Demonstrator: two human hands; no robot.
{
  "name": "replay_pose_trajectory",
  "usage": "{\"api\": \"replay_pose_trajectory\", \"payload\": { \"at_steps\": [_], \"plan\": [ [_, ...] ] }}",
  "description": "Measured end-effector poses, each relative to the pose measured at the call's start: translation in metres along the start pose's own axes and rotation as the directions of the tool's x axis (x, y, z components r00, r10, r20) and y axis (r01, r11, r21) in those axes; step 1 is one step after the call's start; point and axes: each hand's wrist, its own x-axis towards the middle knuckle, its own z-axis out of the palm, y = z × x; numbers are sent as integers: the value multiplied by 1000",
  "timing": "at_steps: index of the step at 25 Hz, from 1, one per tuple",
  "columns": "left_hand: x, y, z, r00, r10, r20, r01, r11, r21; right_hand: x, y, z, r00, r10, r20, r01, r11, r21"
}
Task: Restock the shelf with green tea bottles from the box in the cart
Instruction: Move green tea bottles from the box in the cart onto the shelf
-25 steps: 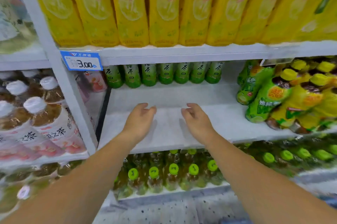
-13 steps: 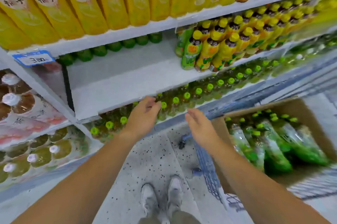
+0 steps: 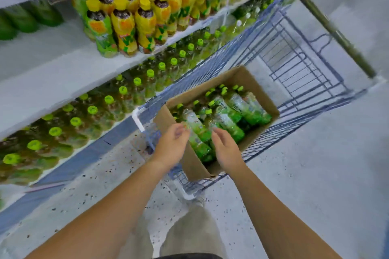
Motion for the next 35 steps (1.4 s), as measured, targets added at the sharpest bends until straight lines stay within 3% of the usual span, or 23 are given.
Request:
{"api": "replay_pose_trajectory", "payload": {
  "at_steps": [3,7,11,14,18,22,26,33,35],
  "plan": [
    [33,3,54,997,-70,20,68,994,86,28,25,-36,999,53,8,-52,996,-71],
    [81,-3,115,991,-103,-80,117,976,183,88,52,-78,994,79,73,-62,974,-220],
    [125,-9,166,984,-155,-85,169,965,199,157,71,-122,989,57,139,-3,932,-363],
    [159,-16,195,959,-183,-216,236,937,256,207,80,-152,987,38,155,45,867,-497],
    [188,-24,239,924,-279,-261,329,928,175,254,85,-167,984,-100,150,174,748,-641],
    [202,-36,277,894,-318,-315,353,934,61,280,86,-160,975,-85,205,207,679,-704],
    [202,-40,305,880,-194,-433,308,928,210,293,92,-145,980,-59,189,176,697,-695],
    [214,-31,313,827,-283,-486,433,871,231,309,87,-150,983,-3,183,138,668,-732],
    [211,-30,307,823,-348,-449,449,883,138,313,82,-155,973,48,226,137,671,-729]
  ]
}}
